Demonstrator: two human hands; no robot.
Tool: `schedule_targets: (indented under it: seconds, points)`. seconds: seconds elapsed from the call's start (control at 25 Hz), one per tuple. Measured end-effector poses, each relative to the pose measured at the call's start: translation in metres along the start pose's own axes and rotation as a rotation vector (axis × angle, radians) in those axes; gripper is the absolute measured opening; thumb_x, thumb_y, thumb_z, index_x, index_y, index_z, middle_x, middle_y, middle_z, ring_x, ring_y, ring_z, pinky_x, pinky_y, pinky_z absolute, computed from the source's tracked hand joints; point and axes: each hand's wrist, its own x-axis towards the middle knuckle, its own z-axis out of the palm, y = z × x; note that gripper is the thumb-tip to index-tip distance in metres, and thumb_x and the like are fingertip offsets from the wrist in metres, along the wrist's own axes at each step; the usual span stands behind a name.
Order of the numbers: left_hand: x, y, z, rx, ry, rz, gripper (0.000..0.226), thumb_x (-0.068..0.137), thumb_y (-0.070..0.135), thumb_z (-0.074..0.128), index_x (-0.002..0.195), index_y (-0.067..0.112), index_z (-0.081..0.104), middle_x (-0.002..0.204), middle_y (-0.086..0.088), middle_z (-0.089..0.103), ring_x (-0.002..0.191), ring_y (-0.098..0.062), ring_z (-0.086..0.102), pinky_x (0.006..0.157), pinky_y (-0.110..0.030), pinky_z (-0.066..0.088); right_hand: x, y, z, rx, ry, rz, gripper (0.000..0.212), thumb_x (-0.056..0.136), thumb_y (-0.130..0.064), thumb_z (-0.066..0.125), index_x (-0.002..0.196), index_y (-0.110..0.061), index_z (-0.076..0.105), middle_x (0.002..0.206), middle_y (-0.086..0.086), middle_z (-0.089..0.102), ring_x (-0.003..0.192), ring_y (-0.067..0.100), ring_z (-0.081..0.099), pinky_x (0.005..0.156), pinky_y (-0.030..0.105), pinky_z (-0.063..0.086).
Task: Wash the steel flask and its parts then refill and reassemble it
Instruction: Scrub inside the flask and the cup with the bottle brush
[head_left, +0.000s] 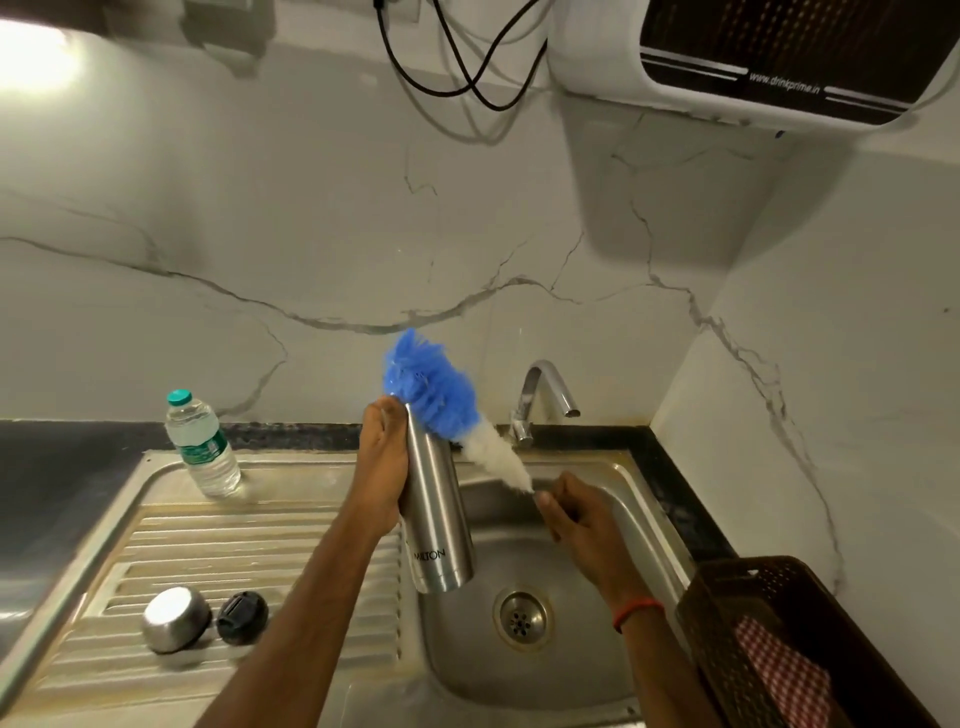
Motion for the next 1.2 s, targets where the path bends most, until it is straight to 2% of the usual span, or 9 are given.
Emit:
schedule_targets:
  seconds: [0.12,0.28,0.36,0.44,0.56,0.64,0.8,1.04,1.2]
  points:
    - [-0.004,-0.006,0.002,0.113,-0.01,0.02,0.05,0.093,0.058,0.062,0.119,0.019,0.045,0.11,-0.019,0.062,0.083,-0.029,0.068,0.076,-0.048,0.061,0.016,-0.017,0.004,-0.028,0.028,-0.073,0.021,0.097,-0.028,0.06,0.084,-0.012,0.06,0.073,-0.002,0.061,0.066,0.011,0.059,0.063,0.022,0.05]
    - [-0.003,0.002,-0.007,0.214,0.006,0.011,0.102,0.043,0.055,0.087,0.127,0.02,0.04,0.112,-0.009,0.062,0.091,-0.024,0.07,0.073,-0.038,0.058,0.033,-0.02,-0.007,-0.137,0.009,-0.156,0.016,0.098,-0.023,0.06,0.082,-0.023,0.061,0.075,-0.011,0.061,0.07,0.01,0.06,0.067,0.017,0.048]
    - [-0.004,0.005,-0.017,0.259,-0.017,0.005,0.108,0.036,0.049,0.094,0.126,0.023,0.039,0.116,-0.01,0.062,0.098,-0.026,0.07,0.08,-0.041,0.059,0.025,-0.002,-0.022,-0.13,0.033,-0.13,0.011,0.097,-0.022,0.062,0.086,-0.023,0.066,0.079,-0.012,0.065,0.077,0.012,0.064,0.072,0.028,0.055]
    - [-0.006,0.003,-0.017,0.303,-0.052,0.017,0.109,0.041,0.037,0.102,0.129,0.025,0.041,0.124,-0.005,0.06,0.105,-0.019,0.067,0.09,-0.039,0.056,0.025,-0.006,-0.024,-0.145,0.024,-0.14,0.011,0.096,-0.027,0.061,0.092,-0.02,0.069,0.082,-0.008,0.067,0.08,0.012,0.065,0.076,0.035,0.057]
    - [-0.001,-0.008,-0.009,0.377,-0.068,0.144,0.113,0.05,0.035,0.102,0.144,0.024,0.04,0.136,0.006,0.056,0.123,-0.01,0.055,0.105,-0.035,0.046,0.047,-0.039,-0.003,-0.231,0.008,-0.284,0.03,0.094,-0.045,0.055,0.102,-0.021,0.071,0.093,-0.006,0.071,0.088,0.005,0.065,0.082,0.02,0.052]
    - [0.002,-0.008,-0.012,0.382,-0.023,0.174,0.102,0.053,0.037,0.101,0.138,0.021,0.048,0.129,0.004,0.063,0.118,-0.011,0.06,0.1,-0.034,0.051,0.054,-0.036,0.0,-0.287,0.051,-0.316,0.031,0.093,-0.047,0.054,0.109,-0.025,0.07,0.098,-0.005,0.071,0.092,0.006,0.065,0.084,0.018,0.05]
    - [0.001,-0.005,-0.037,0.408,0.087,0.162,0.062,0.066,0.041,0.094,0.113,0.02,0.058,0.104,-0.002,0.07,0.09,-0.014,0.069,0.076,-0.03,0.055,0.031,0.002,-0.018,-0.276,0.125,-0.145,0.01,0.098,-0.029,0.058,0.106,-0.03,0.065,0.093,-0.011,0.063,0.093,0.016,0.062,0.08,0.024,0.049]
    - [-0.012,-0.014,-0.024,0.421,-0.08,0.201,0.044,0.089,0.037,0.075,0.125,0.016,0.061,0.105,0.006,0.072,0.098,-0.012,0.069,0.086,-0.033,0.053,0.06,-0.029,0.015,-0.465,0.151,-0.461,0.04,0.1,-0.046,0.048,0.106,-0.015,0.072,0.081,0.002,0.061,0.078,0.019,0.056,0.072,0.034,0.045]
    - [-0.01,-0.01,-0.038,0.43,-0.055,0.155,0.078,0.068,0.042,0.092,0.127,0.022,0.045,0.113,0.0,0.065,0.097,-0.015,0.069,0.083,-0.031,0.057,0.034,0.005,-0.016,-0.328,0.194,-0.288,0.066,0.092,-0.075,0.033,0.107,-0.02,0.068,0.092,-0.001,0.063,0.091,0.02,0.061,0.081,0.032,0.049]
